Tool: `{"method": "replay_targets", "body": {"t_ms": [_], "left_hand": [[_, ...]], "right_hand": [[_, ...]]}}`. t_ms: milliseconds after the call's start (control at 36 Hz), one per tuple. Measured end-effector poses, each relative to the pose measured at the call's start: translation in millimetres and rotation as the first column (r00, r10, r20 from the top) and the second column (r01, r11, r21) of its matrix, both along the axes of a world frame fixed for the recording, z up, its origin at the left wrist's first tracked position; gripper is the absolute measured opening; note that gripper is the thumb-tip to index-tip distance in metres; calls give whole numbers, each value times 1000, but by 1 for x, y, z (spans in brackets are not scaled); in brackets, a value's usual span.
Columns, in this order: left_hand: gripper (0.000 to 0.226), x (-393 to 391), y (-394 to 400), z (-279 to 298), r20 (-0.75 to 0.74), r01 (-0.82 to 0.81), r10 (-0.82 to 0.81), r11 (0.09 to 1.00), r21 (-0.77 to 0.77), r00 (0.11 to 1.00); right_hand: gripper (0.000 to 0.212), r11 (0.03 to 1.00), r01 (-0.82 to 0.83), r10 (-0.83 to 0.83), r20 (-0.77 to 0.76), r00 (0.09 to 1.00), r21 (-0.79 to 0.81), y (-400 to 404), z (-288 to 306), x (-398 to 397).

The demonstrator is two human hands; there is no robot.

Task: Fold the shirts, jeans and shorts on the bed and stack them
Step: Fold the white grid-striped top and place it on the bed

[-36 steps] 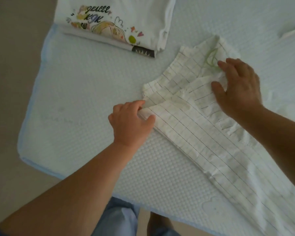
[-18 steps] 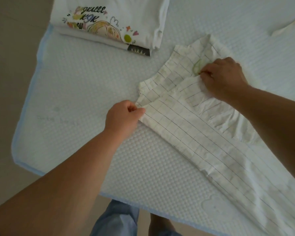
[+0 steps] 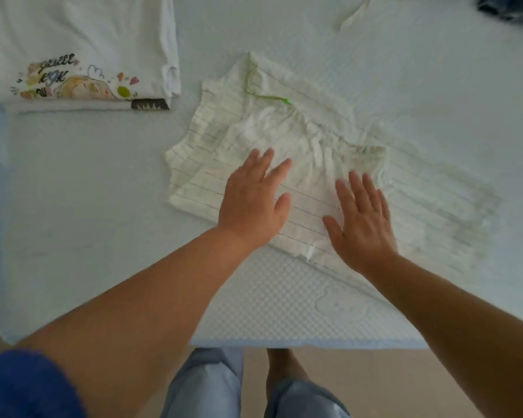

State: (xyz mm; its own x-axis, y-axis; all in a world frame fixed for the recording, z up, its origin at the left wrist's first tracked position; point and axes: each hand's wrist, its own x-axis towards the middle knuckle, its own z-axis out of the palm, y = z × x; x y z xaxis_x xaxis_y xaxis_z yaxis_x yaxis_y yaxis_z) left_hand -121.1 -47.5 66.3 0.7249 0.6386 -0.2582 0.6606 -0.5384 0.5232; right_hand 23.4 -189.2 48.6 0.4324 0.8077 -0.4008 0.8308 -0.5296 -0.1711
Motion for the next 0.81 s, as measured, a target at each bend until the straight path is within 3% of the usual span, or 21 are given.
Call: {"method": "replay_targets", "body": {"t_ms": [83,167,361,500,583,639,694,806], "left_hand": [[77,26,2,-32,-281,250,-234,968,20,931],[95,33,6,-64,-470,308,-258,951,32,844],[102,40,-2,-59,-526,307,-210,946,105,824],[83,53,-36,-33,-409,372,-287,917,143,866],[75,67,-64,-29,-302,446,-405,892,77,863],[75,78,-81,-34,-273,481,-455,876,34,848],[78,86,-93,-42,-312,508,-482,861,3,819],[95,95,-102,-55,-436,535,-473,845,23,766]], "right_hand": [[71,991,41,-37,29,999,-124,-48,-21,10],[75,979,152,-146,51,988,-136,-85,-36,17],[82,922,360,-359,34,933,-143,-156,-35,14],[82,871,489,-491,-41,870,-56,-175,-16,23],[69,728,682,-680,-61,731,66,-175,-12,41],[71,559,827,-823,-84,562,56,-172,-12,58],[72,392,920,-913,-114,391,17,-169,-13,77],[63,174,984,-947,-280,157,-40,-169,-14,110]]}}
